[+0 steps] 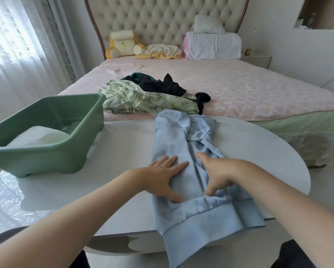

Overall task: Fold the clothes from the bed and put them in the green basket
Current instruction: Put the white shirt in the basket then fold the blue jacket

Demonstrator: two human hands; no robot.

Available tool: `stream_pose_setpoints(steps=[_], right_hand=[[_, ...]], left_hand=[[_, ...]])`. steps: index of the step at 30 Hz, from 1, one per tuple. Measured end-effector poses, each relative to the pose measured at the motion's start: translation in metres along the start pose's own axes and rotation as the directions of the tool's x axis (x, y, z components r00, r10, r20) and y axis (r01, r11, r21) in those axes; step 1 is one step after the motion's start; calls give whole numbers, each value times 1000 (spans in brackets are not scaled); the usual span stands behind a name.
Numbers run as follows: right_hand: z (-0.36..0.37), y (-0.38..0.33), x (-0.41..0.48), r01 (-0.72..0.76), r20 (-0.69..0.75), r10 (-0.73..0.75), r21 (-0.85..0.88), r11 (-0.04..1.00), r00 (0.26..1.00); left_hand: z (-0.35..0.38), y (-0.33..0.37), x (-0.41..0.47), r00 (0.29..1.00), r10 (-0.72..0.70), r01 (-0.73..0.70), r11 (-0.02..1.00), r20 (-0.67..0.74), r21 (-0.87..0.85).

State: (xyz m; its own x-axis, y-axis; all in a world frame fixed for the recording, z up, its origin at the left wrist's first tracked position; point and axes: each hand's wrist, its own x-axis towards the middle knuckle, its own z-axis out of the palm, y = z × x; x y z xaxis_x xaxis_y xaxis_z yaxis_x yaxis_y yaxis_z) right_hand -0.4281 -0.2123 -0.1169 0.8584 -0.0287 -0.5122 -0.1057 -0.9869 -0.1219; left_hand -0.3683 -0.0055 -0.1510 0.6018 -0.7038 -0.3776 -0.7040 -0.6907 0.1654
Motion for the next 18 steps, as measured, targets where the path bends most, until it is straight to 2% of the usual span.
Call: stream_pose_setpoints(steps=[1, 3, 6, 7, 9, 11, 12, 14, 16, 18], right_hand=[[-3, 2, -3, 11, 43, -9, -44, 999, 999], [-6, 2, -11, 78, 41, -73, -116, 990, 996], [-4, -2, -6, 278, -94, -282, -52, 959, 955], [-1, -4, -1, 318, -139, -319, -31, 948, 938], [6, -7, 10, 337, -179, -345, -70, 939, 921], [8, -7, 18, 336, -137, -344, -81, 938, 929], [7, -7, 20, 327, -113, -332, -62, 943, 936], [0, -6, 24, 306, -162, -307, -26, 952, 938], [-10, -2, 31, 296, -308, -267, 53, 954, 913], [-23, 6, 42, 294, -481, -211, 104, 950, 851]], left_hand=[[2, -1, 0, 998, 4, -5, 1000, 57, 19], [3, -3, 1, 994, 0, -3, 999, 114, 33], [-3, -5, 3, 993, 14, -18, 999, 119, 33], [-5, -7, 4, 997, 25, -27, 999, 69, 28], [-11, -13, 9, 985, 48, -59, 996, -164, -67], [-16, -21, 16, 906, 18, -113, 973, -422, -202], [-16, -25, 20, 862, -2, -123, 969, -506, -214], [-17, -30, 30, 816, -24, -93, 981, -577, -173], [-20, -31, 43, 802, -48, -40, 990, -596, -133], [-27, -30, 59, 798, -63, -12, 993, -600, -121]])
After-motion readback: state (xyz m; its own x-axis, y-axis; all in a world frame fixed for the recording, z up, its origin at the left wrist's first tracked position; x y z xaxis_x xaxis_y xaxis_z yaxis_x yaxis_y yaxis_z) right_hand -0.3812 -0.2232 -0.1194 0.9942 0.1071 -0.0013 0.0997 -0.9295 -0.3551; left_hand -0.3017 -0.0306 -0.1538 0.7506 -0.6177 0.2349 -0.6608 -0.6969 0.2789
